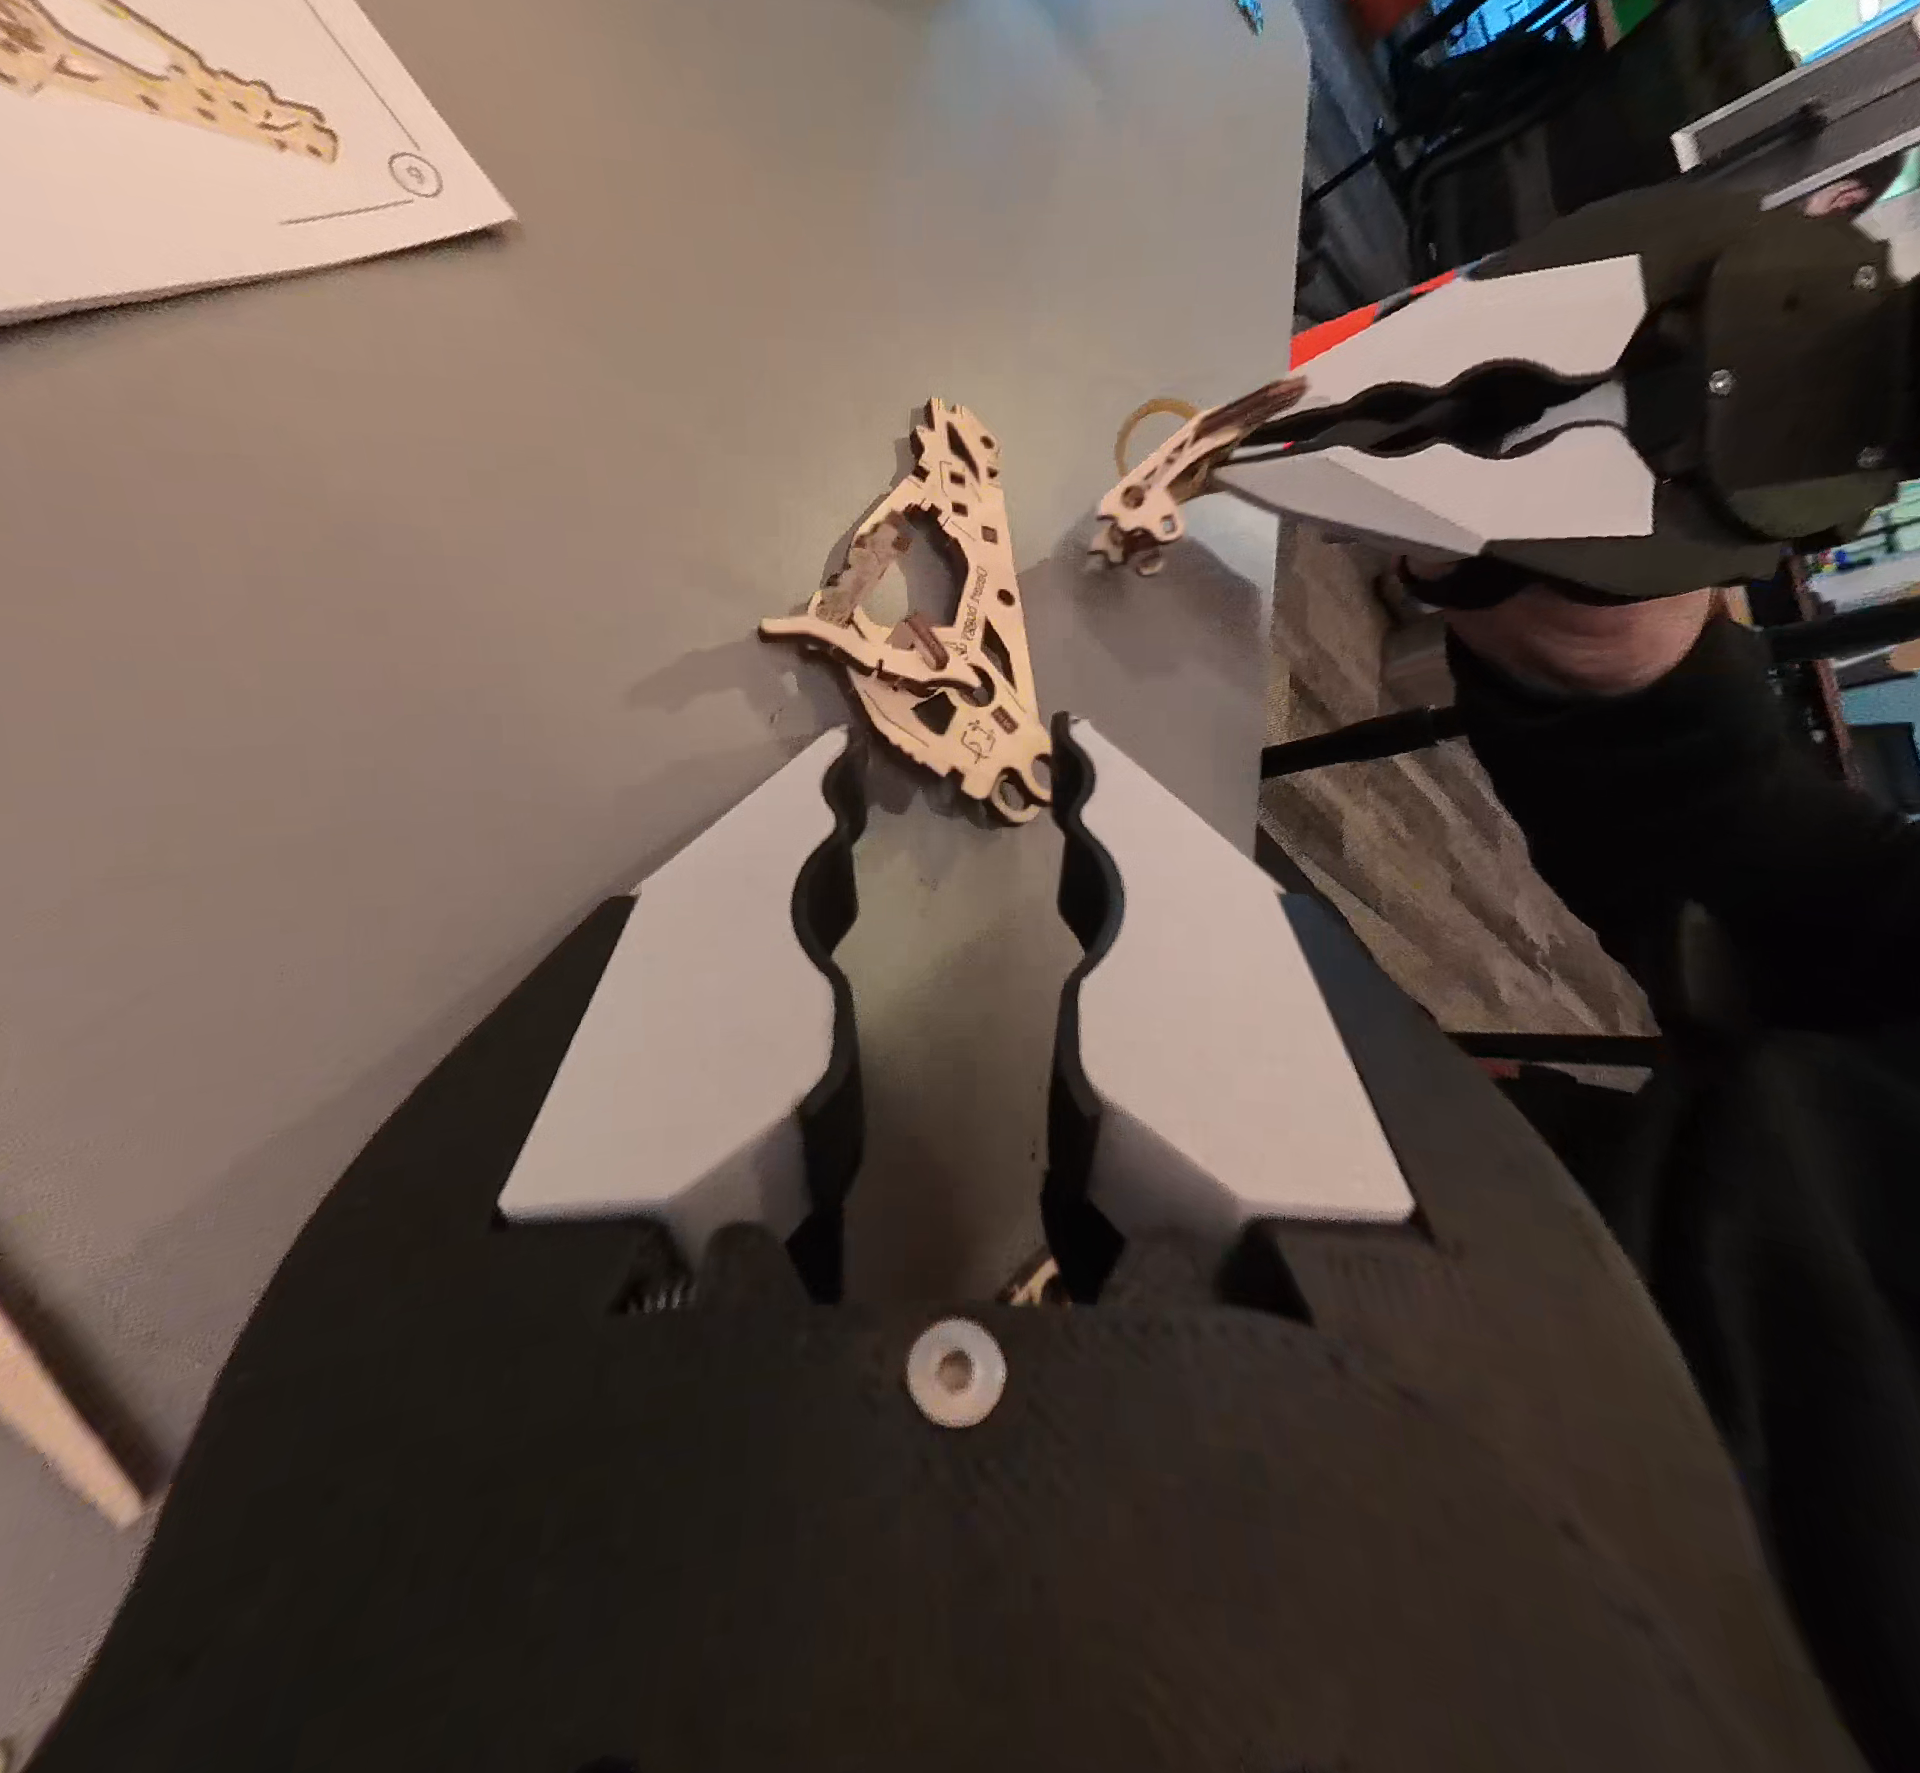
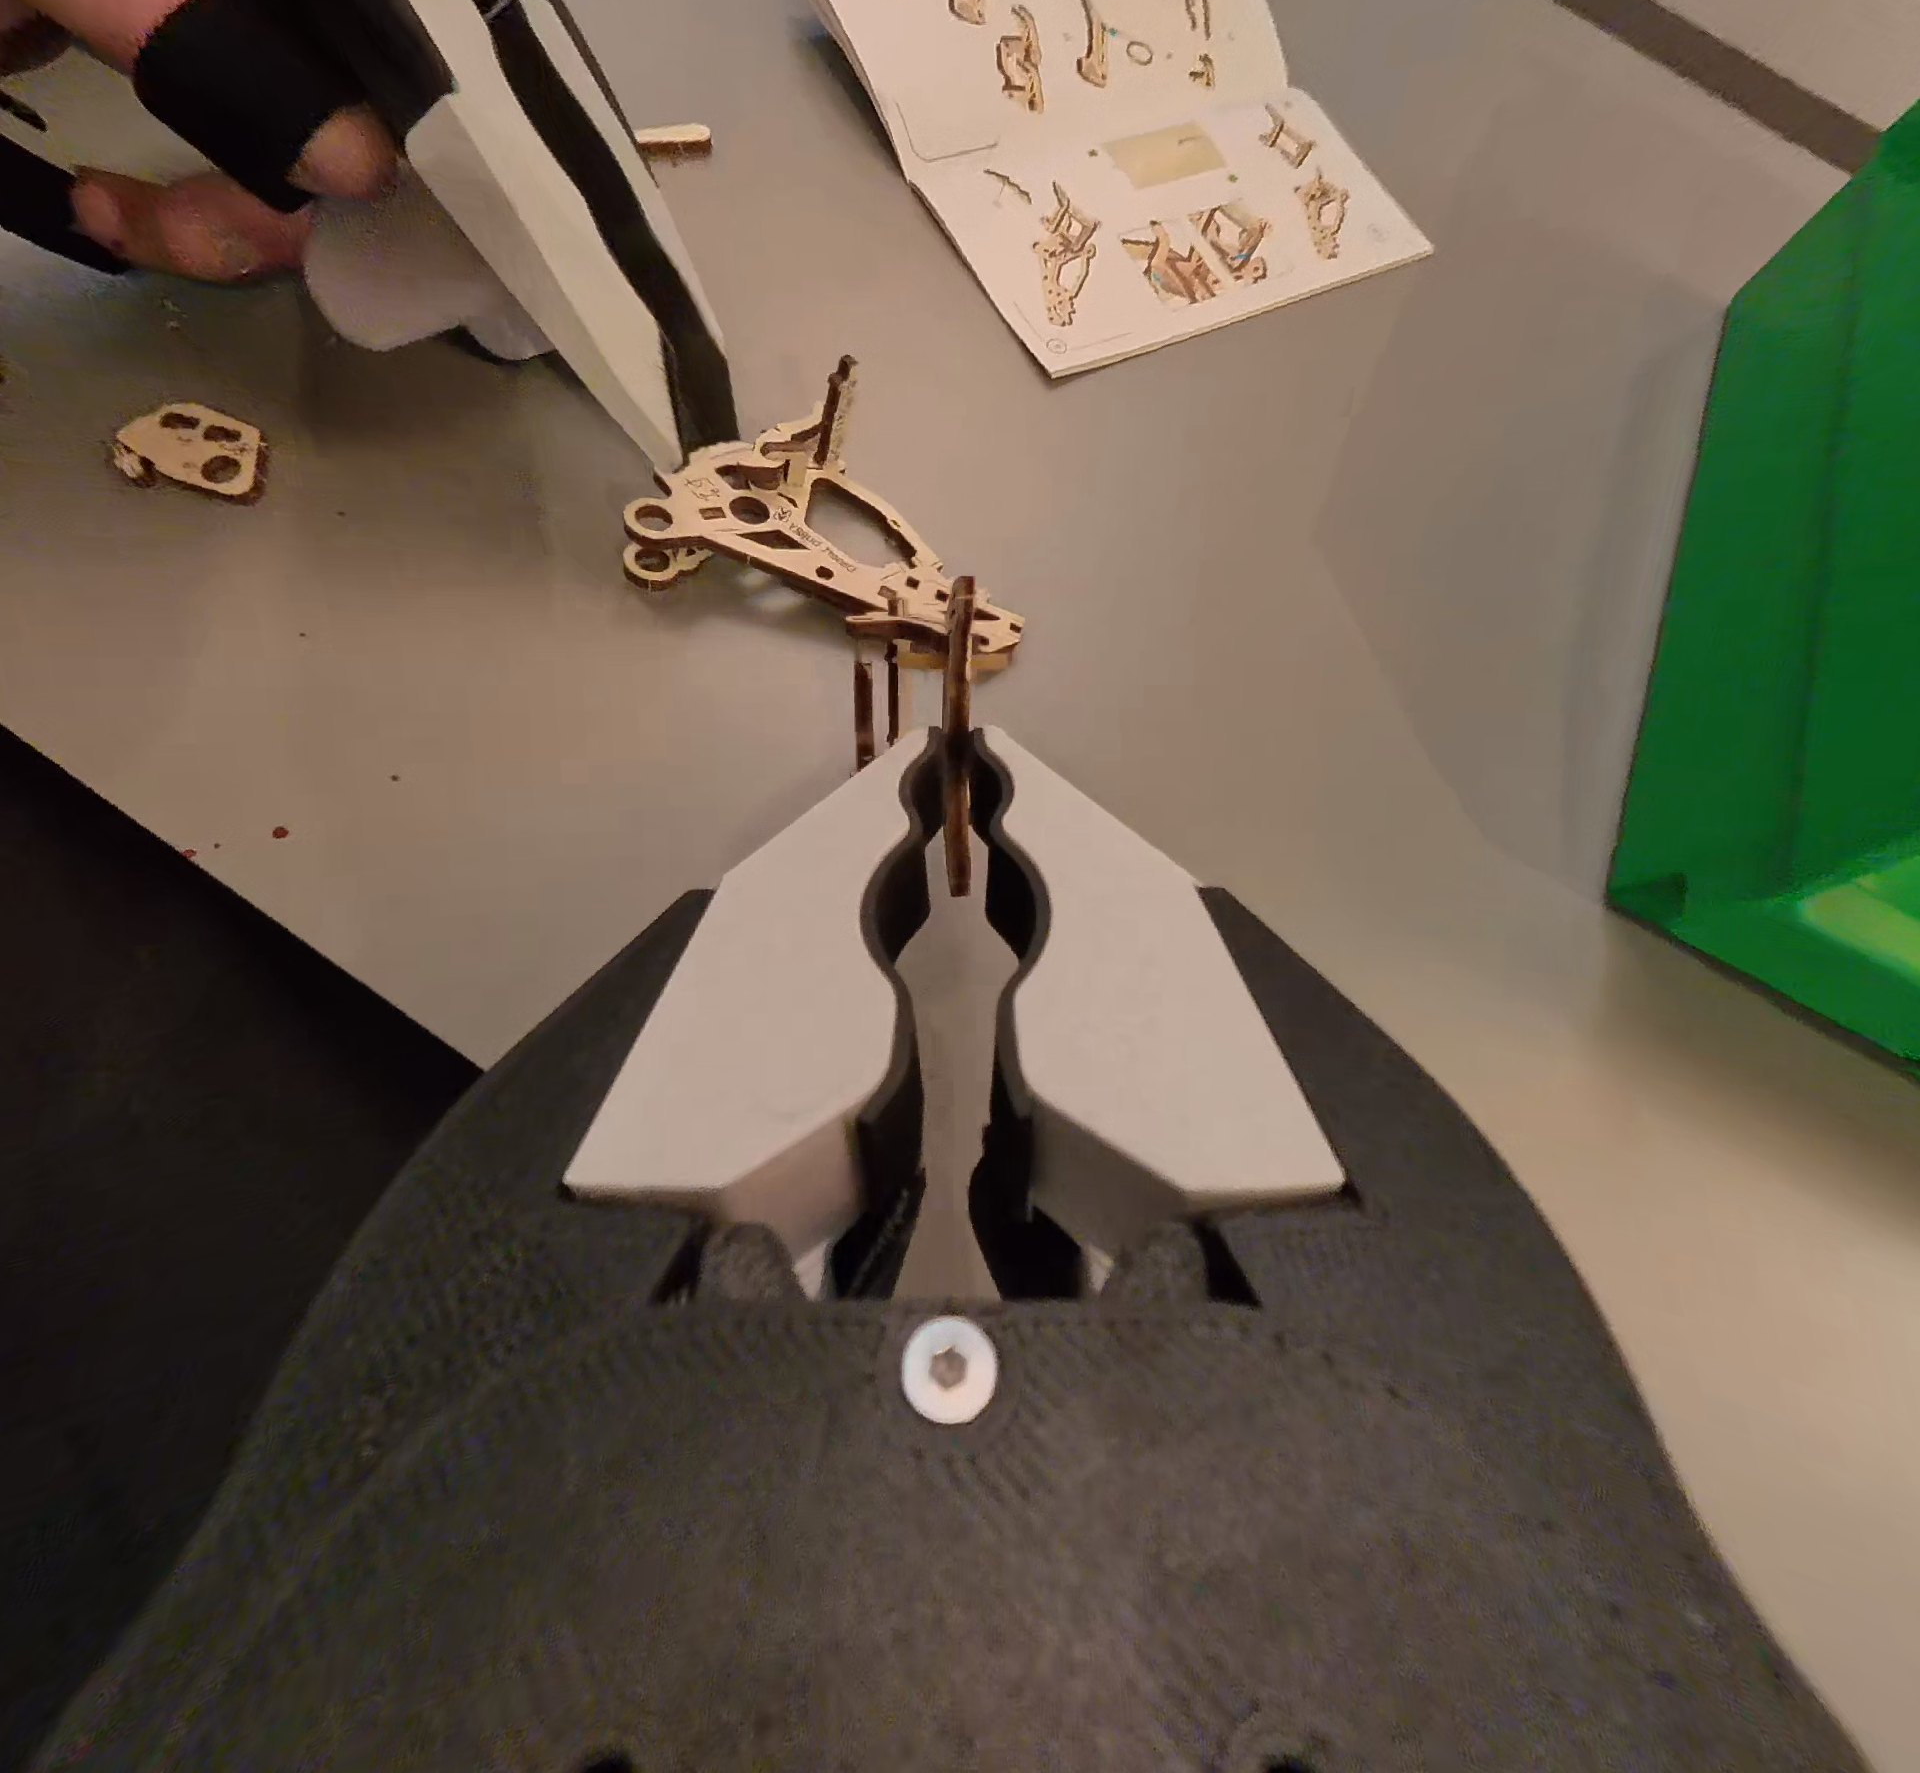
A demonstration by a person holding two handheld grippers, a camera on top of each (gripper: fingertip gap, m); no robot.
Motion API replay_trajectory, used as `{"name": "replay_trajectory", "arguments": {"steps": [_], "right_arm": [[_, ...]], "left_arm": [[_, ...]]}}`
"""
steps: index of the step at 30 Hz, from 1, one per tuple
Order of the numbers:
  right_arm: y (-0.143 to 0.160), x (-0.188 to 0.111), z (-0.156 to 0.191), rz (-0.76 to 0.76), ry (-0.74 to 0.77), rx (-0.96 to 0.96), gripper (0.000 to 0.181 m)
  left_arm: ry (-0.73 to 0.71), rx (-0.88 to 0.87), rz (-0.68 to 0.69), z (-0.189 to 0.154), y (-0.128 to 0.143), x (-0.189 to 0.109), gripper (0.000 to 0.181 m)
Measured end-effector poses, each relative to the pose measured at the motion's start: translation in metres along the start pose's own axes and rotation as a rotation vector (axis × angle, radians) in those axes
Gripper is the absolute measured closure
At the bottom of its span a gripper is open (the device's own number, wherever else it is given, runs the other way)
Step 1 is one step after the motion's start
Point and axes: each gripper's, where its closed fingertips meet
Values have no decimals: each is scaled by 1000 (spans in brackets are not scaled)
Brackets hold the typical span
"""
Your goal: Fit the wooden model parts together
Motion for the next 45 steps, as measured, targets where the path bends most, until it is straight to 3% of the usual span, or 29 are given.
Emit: {"name": "replay_trajectory", "arguments": {"steps": [7, 22, 26, 37, 42, 45], "right_arm": [[5, 16, 6, 16, -63, 46, 180], [5, 22, 12, 2, -89, 78, 180], [5, 22, 11, -6, -90, 90, 180], [-1, 27, 10, 5, -131, 123, 180], [-9, 32, 8, 27, -142, 129, 154], [-16, 32, 5, 23, -147, 130, 153]], "left_arm": [[3, -10, 32, -4, 0, 13, 166], [221, -29, -96, -35, -23, 18, 153], [191, 14, -70, -33, -19, 22, 173], [28, 145, -104, -10, -30, 0, 177], [-70, 202, -118, 11, -36, -13, 178], [-72, 224, -117, 16, -41, -15, 178]]}}
Point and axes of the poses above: each gripper's, where its closed fingertips meet, x out along the fingers, y out of its underside, z = x × y across the jaws, and after that the axes turned 2 degrees about z, right-handed
